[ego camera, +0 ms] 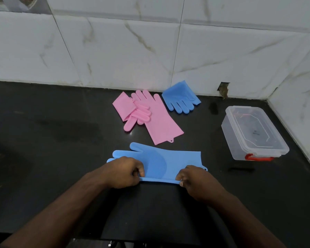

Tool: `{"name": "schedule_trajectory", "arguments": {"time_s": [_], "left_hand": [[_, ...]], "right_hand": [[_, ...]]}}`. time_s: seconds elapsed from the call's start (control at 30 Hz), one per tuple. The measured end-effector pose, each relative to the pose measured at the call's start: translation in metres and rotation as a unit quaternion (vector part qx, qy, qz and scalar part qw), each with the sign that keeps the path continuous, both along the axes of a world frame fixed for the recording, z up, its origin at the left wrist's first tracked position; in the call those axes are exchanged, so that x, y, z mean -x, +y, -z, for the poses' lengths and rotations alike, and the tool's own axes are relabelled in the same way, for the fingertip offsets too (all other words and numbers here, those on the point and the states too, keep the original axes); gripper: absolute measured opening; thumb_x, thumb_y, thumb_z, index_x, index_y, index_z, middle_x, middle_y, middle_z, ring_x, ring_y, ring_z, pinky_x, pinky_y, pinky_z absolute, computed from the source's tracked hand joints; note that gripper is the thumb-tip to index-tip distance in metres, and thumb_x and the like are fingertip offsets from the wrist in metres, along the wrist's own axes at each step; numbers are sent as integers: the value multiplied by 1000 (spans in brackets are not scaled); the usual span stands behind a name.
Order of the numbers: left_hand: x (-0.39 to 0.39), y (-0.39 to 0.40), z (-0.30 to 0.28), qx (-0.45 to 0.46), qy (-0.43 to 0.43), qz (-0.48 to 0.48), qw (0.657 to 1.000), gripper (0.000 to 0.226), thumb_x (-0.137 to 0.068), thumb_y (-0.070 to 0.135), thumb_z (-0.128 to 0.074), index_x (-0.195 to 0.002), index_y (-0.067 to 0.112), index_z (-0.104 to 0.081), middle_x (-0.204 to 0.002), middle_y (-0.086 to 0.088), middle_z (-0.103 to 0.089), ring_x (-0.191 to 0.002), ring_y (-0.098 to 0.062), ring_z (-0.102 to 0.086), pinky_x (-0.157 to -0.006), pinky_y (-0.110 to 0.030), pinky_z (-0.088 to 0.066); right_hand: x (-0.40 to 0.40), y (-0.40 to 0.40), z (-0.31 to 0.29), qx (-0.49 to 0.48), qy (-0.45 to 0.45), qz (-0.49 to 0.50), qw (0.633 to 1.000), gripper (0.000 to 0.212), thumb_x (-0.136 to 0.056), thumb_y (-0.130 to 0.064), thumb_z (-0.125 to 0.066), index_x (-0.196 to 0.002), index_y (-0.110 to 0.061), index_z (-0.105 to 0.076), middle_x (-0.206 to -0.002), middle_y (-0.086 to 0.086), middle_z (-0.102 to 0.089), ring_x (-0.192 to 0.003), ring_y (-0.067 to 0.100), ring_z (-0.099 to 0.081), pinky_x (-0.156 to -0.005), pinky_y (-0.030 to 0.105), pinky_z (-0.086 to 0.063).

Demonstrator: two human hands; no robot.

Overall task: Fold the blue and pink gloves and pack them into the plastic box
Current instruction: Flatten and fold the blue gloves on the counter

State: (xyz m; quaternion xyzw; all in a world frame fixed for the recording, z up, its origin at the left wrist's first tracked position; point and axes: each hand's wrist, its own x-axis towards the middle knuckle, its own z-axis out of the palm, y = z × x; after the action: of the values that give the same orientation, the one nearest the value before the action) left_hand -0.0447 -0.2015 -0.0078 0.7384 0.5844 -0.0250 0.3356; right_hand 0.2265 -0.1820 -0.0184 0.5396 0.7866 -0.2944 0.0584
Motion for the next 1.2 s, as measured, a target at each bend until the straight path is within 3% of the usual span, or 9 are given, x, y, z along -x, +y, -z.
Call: {"name": "schedule_trajectory", "arguments": {"time_s": [0.17,0.27,0.4,0.6,0.73,0.87,0.93,1.03,1.2], "left_hand": [[3,-5,1,17,-24,-7,1000,16,-88,28,-62,-99,35,-71,-96,20,-70,-91,3,-63,-76,-10,-47],[5,-3,-1,-31,-75,-59,995,13,-89,30,-63,-97,32,-73,-94,17,-71,-85,0,-64,-79,-18,-51],[6,9,0,-101,-108,-131,980,12,-91,28,-62,-99,30,-71,-86,15,-68,-70,2,-60,-70,-18,-47],[-7,43,-4,-152,-134,-202,958,23,-94,23,-61,-116,18,-66,-99,8,-67,-86,-11,-64,-81,-31,-55],[-20,69,-4,-154,-90,-196,964,29,-93,21,-58,-119,14,-66,-109,1,-69,-94,-17,-66,-86,-38,-56],[-20,90,1,-172,17,-171,970,40,-93,22,-53,-133,24,-61,-135,-5,-59,-117,-27,-56,-100,-46,-49],[-19,98,1,-154,73,-140,975,46,-96,22,-49,-140,31,-53,-145,-3,-49,-127,-29,-47,-103,-47,-45],[-19,108,2,-102,123,-95,983,53,-96,20,-44,-145,39,-44,-152,0,-40,-134,-30,-39,-106,-48,-37],[-16,127,8,-93,132,-92,983,46,-98,25,-42,-140,42,-49,-150,1,-41,-135,-29,-36,-111,-51,-31]], "right_hand": [[-3,-6,-5,15,16,4,1000,20,-90,-27,-65,-110,-27,-70,-104,-10,-62,-96,6,-57,-82,18,-42],[-2,-2,-8,-23,42,31,998,20,-90,-31,-64,-109,-26,-70,-93,-15,-58,-87,3,-55,-80,19,-42],[8,13,-8,-72,91,81,990,17,-88,-29,-65,-104,-24,-71,-90,-13,-64,-88,7,-59,-81,21,-43],[22,48,-19,-98,104,124,982,15,-90,-21,-60,-101,-17,-70,-94,-2,-69,-87,15,-64,-78,29,-51],[29,68,-16,-100,77,115,985,17,-89,-14,-53,-80,-18,-67,-79,0,-65,-75,16,-61,-70,29,-50],[42,76,-10,-130,84,84,984,33,-90,-22,-55,-121,-21,-66,-120,1,-65,-106,18,-62,-93,33,-49],[54,77,-10,-131,104,45,985,35,-90,-24,-55,-123,-24,-65,-122,2,-63,-106,18,-61,-93,33,-49],[69,83,-3,-124,61,-12,990,39,-91,-30,-53,-129,-26,-62,-126,3,-60,-112,21,-58,-97,39,-48],[79,111,3,-150,-37,-45,987,42,-97,-33,-46,-136,-20,-54,-132,7,-52,-121,25,-50,-100,45,-43]]}}
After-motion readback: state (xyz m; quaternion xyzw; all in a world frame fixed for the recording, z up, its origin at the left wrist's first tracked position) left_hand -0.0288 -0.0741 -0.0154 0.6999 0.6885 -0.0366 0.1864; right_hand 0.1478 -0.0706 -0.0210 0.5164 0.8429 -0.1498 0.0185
